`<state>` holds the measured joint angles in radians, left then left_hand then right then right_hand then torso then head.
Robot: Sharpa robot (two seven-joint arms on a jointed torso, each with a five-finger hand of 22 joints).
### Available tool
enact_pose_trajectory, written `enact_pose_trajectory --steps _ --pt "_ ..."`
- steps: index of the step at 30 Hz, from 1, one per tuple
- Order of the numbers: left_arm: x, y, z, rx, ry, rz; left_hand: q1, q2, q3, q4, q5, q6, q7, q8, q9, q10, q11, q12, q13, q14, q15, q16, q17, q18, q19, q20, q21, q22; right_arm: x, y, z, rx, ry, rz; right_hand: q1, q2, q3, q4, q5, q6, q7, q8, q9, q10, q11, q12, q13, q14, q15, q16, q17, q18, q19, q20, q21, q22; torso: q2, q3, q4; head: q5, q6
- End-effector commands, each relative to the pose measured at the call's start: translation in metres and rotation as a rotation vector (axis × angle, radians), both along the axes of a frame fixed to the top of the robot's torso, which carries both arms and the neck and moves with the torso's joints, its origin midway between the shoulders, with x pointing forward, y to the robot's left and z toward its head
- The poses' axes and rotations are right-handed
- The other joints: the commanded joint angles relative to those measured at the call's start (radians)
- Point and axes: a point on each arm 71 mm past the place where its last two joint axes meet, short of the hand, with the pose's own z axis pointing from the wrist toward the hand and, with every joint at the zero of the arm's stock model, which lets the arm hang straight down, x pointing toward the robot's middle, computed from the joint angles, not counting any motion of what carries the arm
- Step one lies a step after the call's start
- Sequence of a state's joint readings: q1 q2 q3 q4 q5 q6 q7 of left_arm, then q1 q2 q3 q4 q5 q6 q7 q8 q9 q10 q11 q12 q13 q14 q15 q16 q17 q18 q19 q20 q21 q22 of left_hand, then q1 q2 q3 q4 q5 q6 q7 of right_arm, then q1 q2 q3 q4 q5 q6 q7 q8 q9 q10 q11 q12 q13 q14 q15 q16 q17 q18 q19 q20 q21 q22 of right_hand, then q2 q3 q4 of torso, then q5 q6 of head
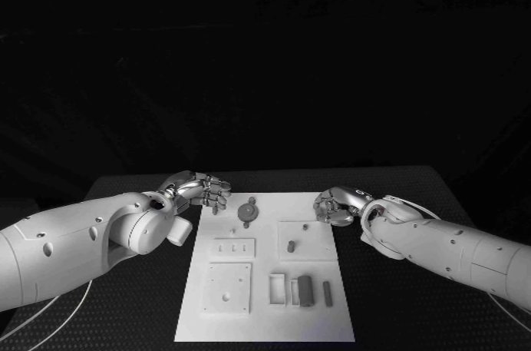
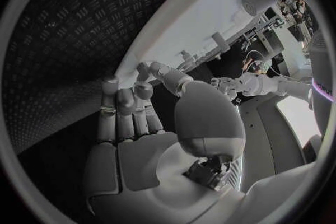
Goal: Assemble the parts on the task board
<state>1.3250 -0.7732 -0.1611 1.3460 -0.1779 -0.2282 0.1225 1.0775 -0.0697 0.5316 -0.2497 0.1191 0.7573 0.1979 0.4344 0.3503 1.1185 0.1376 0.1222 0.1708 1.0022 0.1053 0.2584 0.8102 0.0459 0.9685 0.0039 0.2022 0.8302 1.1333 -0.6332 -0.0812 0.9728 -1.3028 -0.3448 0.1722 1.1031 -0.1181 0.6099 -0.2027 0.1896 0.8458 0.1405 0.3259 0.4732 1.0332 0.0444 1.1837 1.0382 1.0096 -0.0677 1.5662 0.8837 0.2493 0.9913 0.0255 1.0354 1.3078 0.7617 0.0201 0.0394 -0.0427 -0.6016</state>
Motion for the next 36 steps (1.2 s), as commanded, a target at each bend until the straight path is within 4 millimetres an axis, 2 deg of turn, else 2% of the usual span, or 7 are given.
enact_pose_trajectory --steps 1,8,14,23,27,29,36 --pt "-0.0004 -0.0029 0.001 -0.005 -0.004 -0.019 -0.008 0.002 -0.001 0.006 -0.007 -0.003 0.007 -0.007 0.001 0.001 0.003 -0.005 0.001 0.008 -0.001 -0.005 0.002 0.018 0.002 0.0 -0.006 0.002 -0.0004 0.0004 -0.0012 -0.011 0.007 0.01 -0.001 0.003 -0.004 -0.003 -0.001 0.11 -0.01 0.003 0.001 -0.084 -0.022 0.006 -0.002 -0.002 -0.008 0.003 -0.001 0.013 0.001 -0.005 0.004 0.017 0.0 0.0002 0.0001 -0.002 -0.002" --pt "-0.0004 -0.0027 0.0009 -0.004 -0.002 -0.019 -0.008 0.001 -0.001 0.006 -0.007 -0.003 0.007 -0.008 0.002 0.001 0.003 -0.006 0.001 0.008 -0.001 -0.005 0.002 0.018 0.002 0.0 -0.006 0.002 -0.0001 -0.0009 -0.0014 -0.012 0.007 0.006 -0.005 -0.012 -0.005 -0.006 0.0 0.092 -0.005 -0.008 -0.002 -0.088 -0.018 0.005 -0.004 -0.005 -0.007 0.001 -0.003 0.013 -0.001 -0.006 0.002 0.016 0.0 0.0005 0.0 -0.003 -0.002" --pt "-0.0005 -0.0031 0.0009 -0.005 -0.002 -0.02 -0.008 0.002 -0.001 0.006 -0.007 -0.004 0.008 -0.008 0.002 0.001 0.004 -0.006 0.001 0.008 -0.001 -0.006 0.002 0.018 0.002 0.0 -0.007 0.002 -0.0002 0.0002 -0.0013 -0.011 0.005 0.008 -0.005 -0.009 -0.003 -0.004 0.0 0.093 -0.004 -0.008 -0.002 -0.089 -0.017 0.005 -0.005 -0.006 -0.006 0.001 -0.003 0.013 -0.001 -0.006 0.002 0.015 0.0 0.0007 0.0001 -0.004 -0.003" --pt "-0.0003 -0.0032 0.0009 -0.004 -0.003 -0.02 -0.008 0.002 -0.001 0.006 -0.007 -0.004 0.008 -0.009 0.002 0.001 0.004 -0.007 0.001 0.008 -0.001 -0.006 0.003 0.018 0.002 0.0 -0.007 0.002 -0.0005 0.0013 -0.0011 -0.011 -0.005 0.013 -0.001 0.021 0.002 -0.006 0.0 0.138 -0.02 0.017 0.015 -0.082 -0.03 0.011 -0.008 0.0 -0.013 0.006 -0.004 0.013 0.003 -0.007 0.006 0.017 0.0 0.0004 0.0 -0.006 -0.005" --pt "-0.0002 -0.0031 0.0008 -0.004 -0.003 -0.019 -0.008 0.002 -0.001 0.006 -0.007 -0.004 0.008 -0.009 0.002 0.001 0.004 -0.007 0.001 0.008 -0.001 -0.006 0.003 0.018 0.002 0.0 -0.007 0.002 -0.0004 0.0009 -0.0011 -0.022 -0.011 0.007 0.004 0.054 0.003 -0.013 0.0 0.166 -0.034 0.036 0.032 -0.073 -0.043 0.014 -0.012 0.006 -0.022 0.01 -0.004 0.013 0.008 -0.009 0.01 0.017 0.0 0.0005 0.0004 -0.008 -0.007" --pt "-0.0002 -0.003 0.0008 -0.004 -0.003 -0.019 -0.008 0.002 -0.001 0.006 -0.007 -0.004 0.008 -0.009 0.002 0.001 0.004 -0.007 0.002 0.008 -0.001 -0.006 0.003 0.018 0.002 0.0 -0.007 0.002 -0.0004 0.0007 -0.0009 -0.028 -0.016 0.003 0.005 0.084 0.006 -0.023 0.0 0.174 -0.039 0.044 0.041 -0.068 -0.048 0.015 -0.014 0.01 -0.027 0.011 -0.005 0.013 0.011 -0.012 0.012 0.017 0.0 0.0005 0.0005 -0.008 -0.007" --pt "-0.0002 -0.0028 0.0009 -0.003 -0.003 -0.019 -0.008 0.002 -0.001 0.007 -0.007 -0.004 0.008 -0.009 0.003 0.001 0.004 -0.007 0.002 0.008 -0.001 -0.007 0.003 0.018 0.002 0.0 -0.008 0.003 -0.0007 0.0016 -0.0009 -0.028 -0.02 0.005 0.001 0.09 0.005 -0.034 0.0 0.182 -0.043 0.05 0.05 -0.057 -0.052 0.019 -0.016 0.02 -0.03 0.016 -0.005 0.013 0.018 -0.015 0.017 0.017 0.0 0.0007 0.0004 -0.008 -0.009"
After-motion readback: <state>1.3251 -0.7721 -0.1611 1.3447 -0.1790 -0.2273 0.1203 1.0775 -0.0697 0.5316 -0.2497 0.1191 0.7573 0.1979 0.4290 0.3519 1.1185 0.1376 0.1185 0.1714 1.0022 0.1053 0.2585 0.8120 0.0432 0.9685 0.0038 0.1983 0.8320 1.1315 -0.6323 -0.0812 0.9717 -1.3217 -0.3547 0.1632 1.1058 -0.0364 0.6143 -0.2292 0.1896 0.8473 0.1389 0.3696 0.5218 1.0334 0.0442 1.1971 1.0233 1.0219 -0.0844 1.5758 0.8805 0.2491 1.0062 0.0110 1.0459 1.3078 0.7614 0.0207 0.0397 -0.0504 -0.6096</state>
